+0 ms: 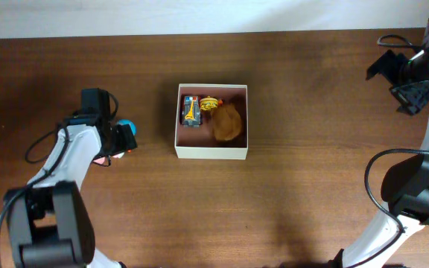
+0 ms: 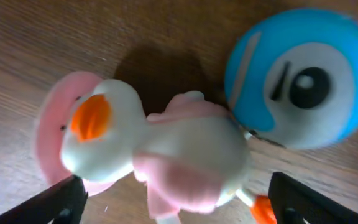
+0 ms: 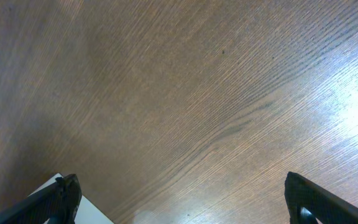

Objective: Pack container
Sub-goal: 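Move the left gripper to the pink-and-white duck and grasp it, then carry the duck with the left gripper and lower it into the box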

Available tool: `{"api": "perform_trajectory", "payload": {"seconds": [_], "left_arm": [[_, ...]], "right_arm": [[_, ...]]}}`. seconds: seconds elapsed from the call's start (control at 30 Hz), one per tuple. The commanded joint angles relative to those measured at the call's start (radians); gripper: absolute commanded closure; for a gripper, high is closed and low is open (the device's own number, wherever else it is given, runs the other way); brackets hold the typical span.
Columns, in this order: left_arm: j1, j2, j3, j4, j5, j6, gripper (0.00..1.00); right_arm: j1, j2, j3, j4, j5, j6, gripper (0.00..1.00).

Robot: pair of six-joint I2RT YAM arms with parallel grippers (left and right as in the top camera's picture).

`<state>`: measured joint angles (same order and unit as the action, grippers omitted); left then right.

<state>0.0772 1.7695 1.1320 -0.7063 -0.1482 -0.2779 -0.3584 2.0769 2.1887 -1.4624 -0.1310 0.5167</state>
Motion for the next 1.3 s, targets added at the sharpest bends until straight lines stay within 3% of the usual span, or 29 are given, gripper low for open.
{"api": "perform_trajectory", "payload": {"seconds": [0.0,0.07,0.1,0.3,0.5,0.93,1.27], "left_arm": [[0.005,0.043,0.014,0.018,-0.014,-0.010,0.28],[0.005,0.048,0.014,0.018,-0.014,-0.010,0.43],[0.005,0.048,0.014,0.019,-0.013,-0.010,0.55],[0.005,0.048,0.019,0.029,0.018,-0.010,0.92],[0.005,0.048,0.090,-0.043,0.096,-0.010,0.98],[-0.027,0.019,0.590,-0.576,0.104,-0.005,0.98],[-0.144,-0.072,0.638,-0.623,0.137,0.002,0.98]], "right_arm": [[0.005,-0.009,-0.005,0.000,0.011,0.001,0.01],[0.005,-0.009,-0.005,0.000,0.011,0.001,0.01],[0.005,-0.009,-0.005,0.000,0.011,0.001,0.01],[0.005,-0.009,-0.005,0.000,0.011,0.001,0.01],[0.005,-0.009,-0.005,0.000,0.011,0.001,0.01],[0.005,-0.009,-0.005,0.000,0.011,0.001,0.01],[0.005,-0.009,-0.005,0.000,0.011,0.001,0.01]]}}
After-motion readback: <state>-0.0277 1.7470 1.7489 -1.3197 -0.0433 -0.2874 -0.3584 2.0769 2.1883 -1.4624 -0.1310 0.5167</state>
